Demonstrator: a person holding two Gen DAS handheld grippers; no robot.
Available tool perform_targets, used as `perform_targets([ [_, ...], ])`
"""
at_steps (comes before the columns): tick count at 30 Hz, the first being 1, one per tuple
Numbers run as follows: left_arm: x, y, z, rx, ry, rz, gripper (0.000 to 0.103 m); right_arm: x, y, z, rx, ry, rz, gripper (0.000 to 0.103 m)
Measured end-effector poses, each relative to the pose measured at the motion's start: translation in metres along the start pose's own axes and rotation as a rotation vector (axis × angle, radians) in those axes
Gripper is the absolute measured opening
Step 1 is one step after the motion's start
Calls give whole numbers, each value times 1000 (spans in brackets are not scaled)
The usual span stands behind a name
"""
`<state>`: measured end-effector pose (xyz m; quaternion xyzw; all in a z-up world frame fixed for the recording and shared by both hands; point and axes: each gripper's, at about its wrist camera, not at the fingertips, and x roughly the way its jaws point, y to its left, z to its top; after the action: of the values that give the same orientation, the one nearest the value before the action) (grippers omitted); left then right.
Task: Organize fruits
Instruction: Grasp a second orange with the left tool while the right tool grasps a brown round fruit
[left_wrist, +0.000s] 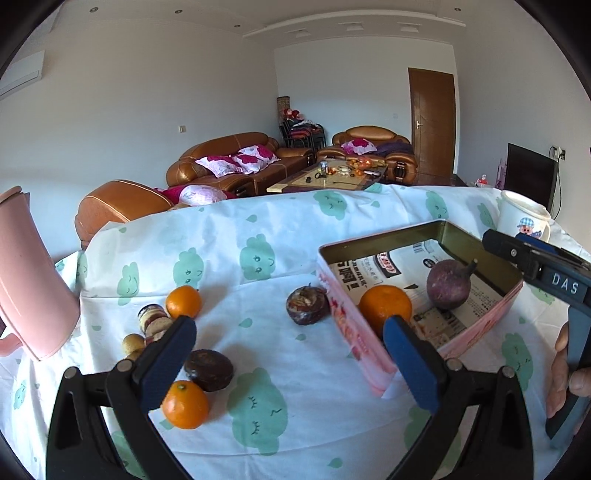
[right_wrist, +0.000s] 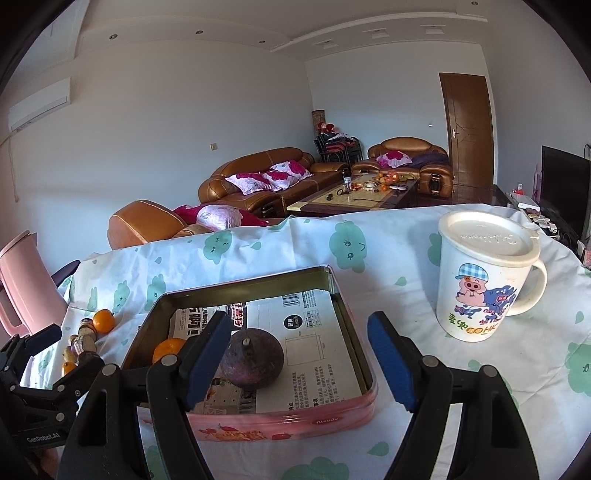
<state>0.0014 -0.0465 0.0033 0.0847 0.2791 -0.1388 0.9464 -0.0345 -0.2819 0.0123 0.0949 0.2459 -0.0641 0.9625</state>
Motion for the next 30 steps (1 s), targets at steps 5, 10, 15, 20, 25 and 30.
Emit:
perform_targets([
  [5,2,34,-15,16,66,3,103,-6,16,-2,-83,-21,-23,78],
  [10,9,73,-30,-55,173,-76,103,-10,39,-6,-162,-13,-5,78],
  [15,16,88,-38,-76,237,-92,103,-16,67,-11,-228,-3,57,78],
  [20,18,95,-41,-89,257,-77,98,-18,96,-10,-269,29,168,78],
  [25,25,105,-43,-144,296,-106,77,-7,132,-5,-388,66,222,78],
  [30,27,101,-43,-130,306,-146,59,12,161,-5,-504,145,251,76],
])
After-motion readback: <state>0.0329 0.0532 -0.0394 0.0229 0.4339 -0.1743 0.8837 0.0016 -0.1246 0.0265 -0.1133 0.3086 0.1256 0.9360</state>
